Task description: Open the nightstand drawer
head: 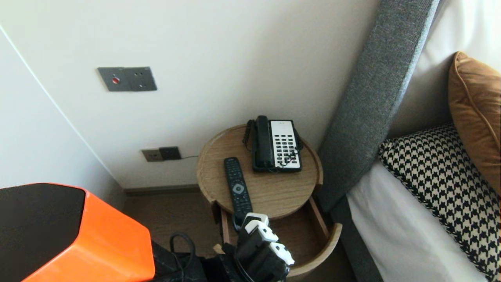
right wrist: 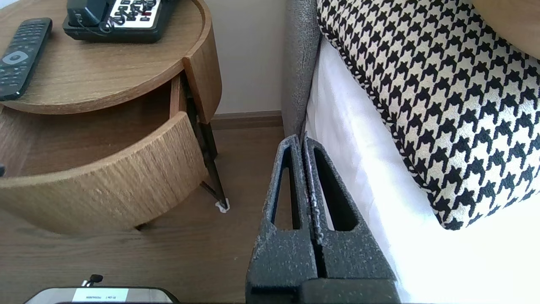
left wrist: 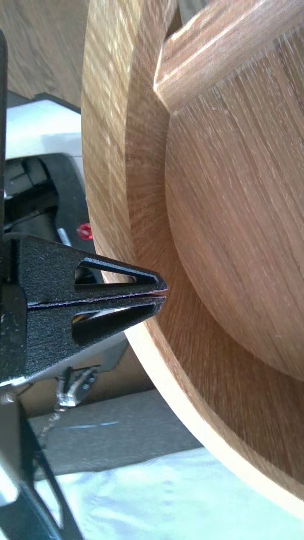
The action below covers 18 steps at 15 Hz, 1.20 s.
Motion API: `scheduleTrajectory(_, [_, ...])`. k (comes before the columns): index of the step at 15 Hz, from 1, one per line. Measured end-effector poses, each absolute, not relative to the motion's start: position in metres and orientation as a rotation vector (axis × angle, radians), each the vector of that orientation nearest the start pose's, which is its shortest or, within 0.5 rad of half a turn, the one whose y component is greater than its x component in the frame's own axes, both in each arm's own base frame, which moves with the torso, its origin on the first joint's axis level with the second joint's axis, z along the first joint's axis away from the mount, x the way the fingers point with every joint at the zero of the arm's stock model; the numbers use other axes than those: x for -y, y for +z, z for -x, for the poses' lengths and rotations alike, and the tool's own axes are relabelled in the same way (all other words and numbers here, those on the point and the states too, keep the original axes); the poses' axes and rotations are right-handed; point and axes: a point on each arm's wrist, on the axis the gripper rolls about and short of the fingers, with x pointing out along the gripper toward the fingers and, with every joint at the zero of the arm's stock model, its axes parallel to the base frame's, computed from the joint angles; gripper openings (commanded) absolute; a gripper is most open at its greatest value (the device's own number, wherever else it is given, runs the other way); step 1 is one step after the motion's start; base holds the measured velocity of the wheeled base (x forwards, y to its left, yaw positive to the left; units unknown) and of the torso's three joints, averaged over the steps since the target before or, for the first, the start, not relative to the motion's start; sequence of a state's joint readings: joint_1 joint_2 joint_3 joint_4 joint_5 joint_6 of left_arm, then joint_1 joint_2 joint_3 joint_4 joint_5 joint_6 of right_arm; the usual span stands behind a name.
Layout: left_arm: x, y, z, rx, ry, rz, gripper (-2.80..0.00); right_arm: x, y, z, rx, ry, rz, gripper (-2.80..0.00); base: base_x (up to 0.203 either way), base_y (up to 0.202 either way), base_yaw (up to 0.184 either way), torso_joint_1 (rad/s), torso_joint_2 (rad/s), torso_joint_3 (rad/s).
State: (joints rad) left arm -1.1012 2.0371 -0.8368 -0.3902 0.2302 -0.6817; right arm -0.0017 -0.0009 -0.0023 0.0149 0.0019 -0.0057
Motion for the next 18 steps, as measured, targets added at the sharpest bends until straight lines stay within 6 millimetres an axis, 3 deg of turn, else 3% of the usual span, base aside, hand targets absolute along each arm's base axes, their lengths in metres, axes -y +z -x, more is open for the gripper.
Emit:
scheduleTrajectory(13, [0.276,0.060,-0.124,-0.947,-0.557,0.110,-2.80,0.000,0.075,0.023,-0.011,0.000,0.006,-2.80,0.000,0.000,0.000,0.000,0.00,0.000])
scheduleTrajectory(18, [0.270,0.073,-0.132,-0.913,-0.538,0.168,-2.80,0.000,0.075,0.023,-0.012,0.000,0.007,-2.80,0.000,0.000,0.000,0.000,0.00,0.000])
